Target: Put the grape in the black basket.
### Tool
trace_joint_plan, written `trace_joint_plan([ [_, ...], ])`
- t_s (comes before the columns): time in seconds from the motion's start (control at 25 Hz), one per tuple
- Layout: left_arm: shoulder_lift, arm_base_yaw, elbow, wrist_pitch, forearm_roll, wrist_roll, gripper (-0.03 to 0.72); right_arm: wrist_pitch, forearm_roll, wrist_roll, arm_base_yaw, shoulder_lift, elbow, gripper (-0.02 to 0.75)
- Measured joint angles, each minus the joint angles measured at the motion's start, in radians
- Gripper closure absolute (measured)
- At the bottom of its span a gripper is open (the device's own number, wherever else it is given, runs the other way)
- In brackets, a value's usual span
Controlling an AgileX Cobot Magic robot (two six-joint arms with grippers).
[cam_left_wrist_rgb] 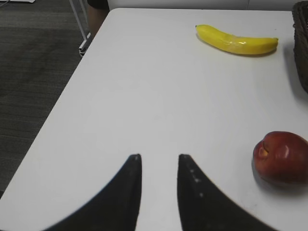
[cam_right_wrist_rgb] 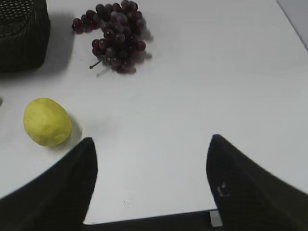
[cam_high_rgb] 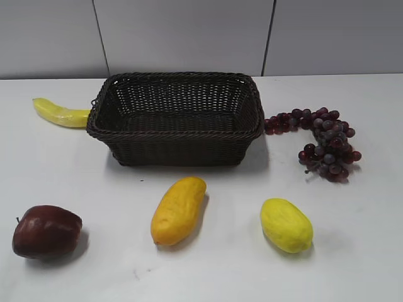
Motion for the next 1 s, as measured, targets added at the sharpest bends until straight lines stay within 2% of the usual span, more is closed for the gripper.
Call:
trace_joint_plan([
  [0.52, 0.0, 0.0, 0.0, 0.0, 0.0, 0.0, 0.46, -0.043, 0.0, 0.0, 0.0, 0.513, -0.152, 0.2],
  [1.0, 0.0, 0.0, 0.0, 0.0, 0.0, 0.0, 0.46, -0.08, 0.0, -0.046, 0.0, 1.012, -0.413, 0.227],
])
